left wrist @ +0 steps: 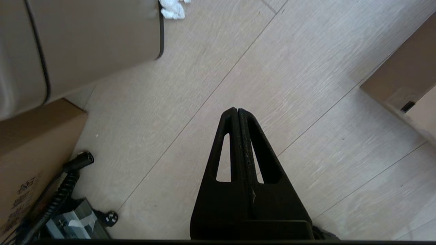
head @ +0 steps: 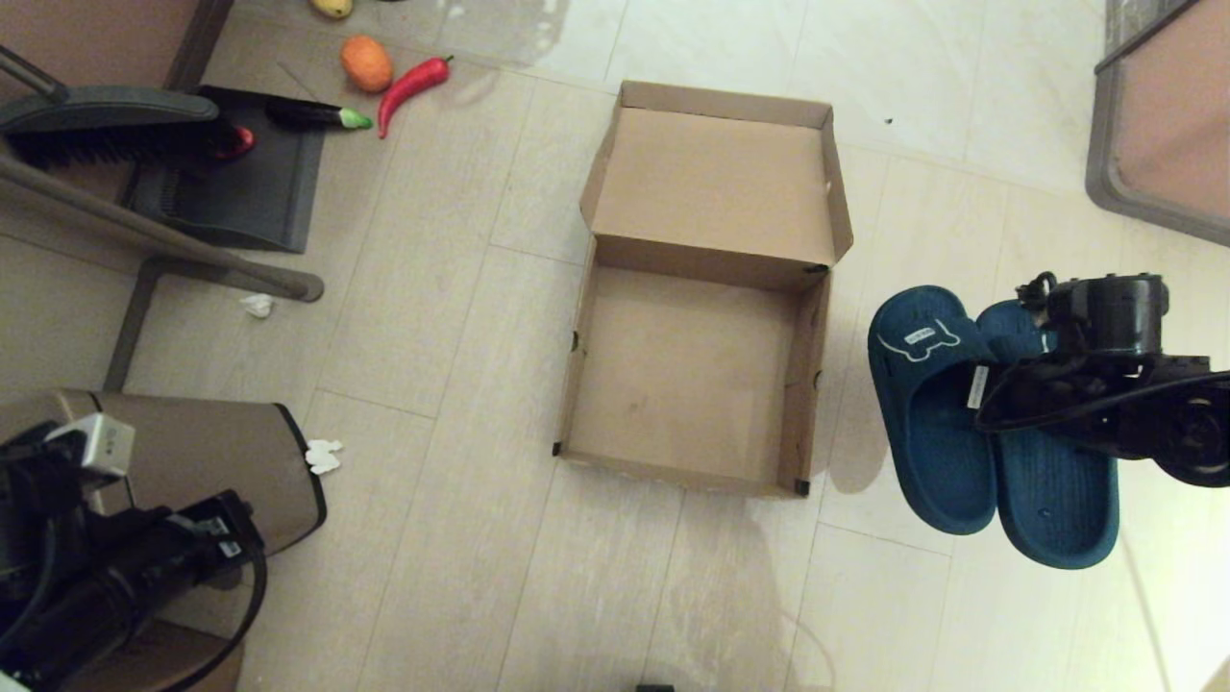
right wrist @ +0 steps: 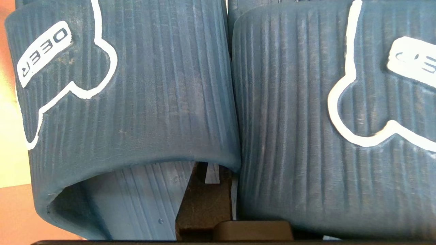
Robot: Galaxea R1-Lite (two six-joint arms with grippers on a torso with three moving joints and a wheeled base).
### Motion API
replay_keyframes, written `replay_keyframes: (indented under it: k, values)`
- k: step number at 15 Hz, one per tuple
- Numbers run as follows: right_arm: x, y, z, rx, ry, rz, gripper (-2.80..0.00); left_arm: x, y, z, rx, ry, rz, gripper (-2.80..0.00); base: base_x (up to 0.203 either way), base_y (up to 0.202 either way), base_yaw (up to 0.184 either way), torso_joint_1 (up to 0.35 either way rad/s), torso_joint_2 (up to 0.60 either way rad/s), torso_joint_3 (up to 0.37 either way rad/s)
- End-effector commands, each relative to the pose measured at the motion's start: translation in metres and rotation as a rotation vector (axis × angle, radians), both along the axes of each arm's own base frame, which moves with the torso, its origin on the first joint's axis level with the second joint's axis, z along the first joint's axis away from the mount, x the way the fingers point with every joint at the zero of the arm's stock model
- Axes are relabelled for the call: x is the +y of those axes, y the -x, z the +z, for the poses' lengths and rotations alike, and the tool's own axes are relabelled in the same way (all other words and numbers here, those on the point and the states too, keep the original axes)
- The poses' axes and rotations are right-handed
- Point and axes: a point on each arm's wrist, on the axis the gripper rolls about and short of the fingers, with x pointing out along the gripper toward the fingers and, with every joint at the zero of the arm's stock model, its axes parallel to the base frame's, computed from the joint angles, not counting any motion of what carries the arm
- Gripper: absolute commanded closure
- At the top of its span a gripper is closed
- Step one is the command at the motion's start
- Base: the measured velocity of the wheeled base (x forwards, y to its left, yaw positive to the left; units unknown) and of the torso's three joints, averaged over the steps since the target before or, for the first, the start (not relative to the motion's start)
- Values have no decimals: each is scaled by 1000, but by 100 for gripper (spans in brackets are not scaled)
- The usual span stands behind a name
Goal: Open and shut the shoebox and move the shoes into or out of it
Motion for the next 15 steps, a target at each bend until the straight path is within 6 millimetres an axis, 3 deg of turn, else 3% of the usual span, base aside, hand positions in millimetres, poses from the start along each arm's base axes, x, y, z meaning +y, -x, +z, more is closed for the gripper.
replay_keyframes:
  k: [1, 3, 4, 5, 7, 11, 13, 15]
  values:
    - [-4, -24, -36, 89, -5, -18, 0, 0, 5, 5, -31, 4, 5, 0, 0, 0, 0, 0, 0, 0]
    - [-8, -52, -57, 112, -8, -37, 0, 2, 8, 10, -61, 22, 23, 0, 0, 0, 0, 0, 0, 0]
    - [-10, -66, -63, 105, -6, -49, -124, 5, 10, 11, -66, 23, 42, 0, 0, 0, 0, 0, 0, 0]
    - [-12, -77, -66, 94, -1, -64, -280, 9, 11, 12, -70, 24, 62, 0, 0, 0, 0, 0, 0, 0]
    - [-14, -86, -71, 95, 12, -69, -280, 13, 11, 12, -70, 26, 82, 0, 0, 0, 0, 0, 0, 0]
    - [-16, -82, -74, 114, 14, -78, -280, 13, 9, 9, -59, 43, 77, 0, 0, 0, 0, 0, 0, 0]
    - [-15, -71, -57, 88, 14, -69, -280, 13, 10, 7, -51, 51, 80, 0, 0, 0, 0, 0, 0, 0]
    - [11, -62, -38, 48, 13, -1, -280, 13, 11, 2, -35, 60, 83, 0, 0, 0, 0, 0, 0, 0]
